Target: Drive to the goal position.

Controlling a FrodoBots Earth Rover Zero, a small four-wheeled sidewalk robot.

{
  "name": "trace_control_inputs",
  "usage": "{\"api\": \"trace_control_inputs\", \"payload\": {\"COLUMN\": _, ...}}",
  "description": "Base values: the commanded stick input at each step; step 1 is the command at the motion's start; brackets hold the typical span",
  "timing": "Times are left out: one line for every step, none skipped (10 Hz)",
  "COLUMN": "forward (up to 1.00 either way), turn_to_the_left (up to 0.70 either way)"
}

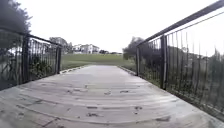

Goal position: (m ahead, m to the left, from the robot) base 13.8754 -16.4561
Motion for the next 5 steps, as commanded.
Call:
{"api": "trace_control_inputs", "payload": {"forward": 0.09, "turn_to_the_left": 0.00}}
{"api": "trace_control_inputs", "payload": {"forward": 0.09, "turn_to_the_left": 0.00}}
{"api": "trace_control_inputs", "payload": {"forward": 0.09, "turn_to_the_left": 0.00}}
{"api": "trace_control_inputs", "payload": {"forward": 0.09, "turn_to_the_left": 0.00}}
{"api": "trace_control_inputs", "payload": {"forward": 0.09, "turn_to_the_left": 0.00}}
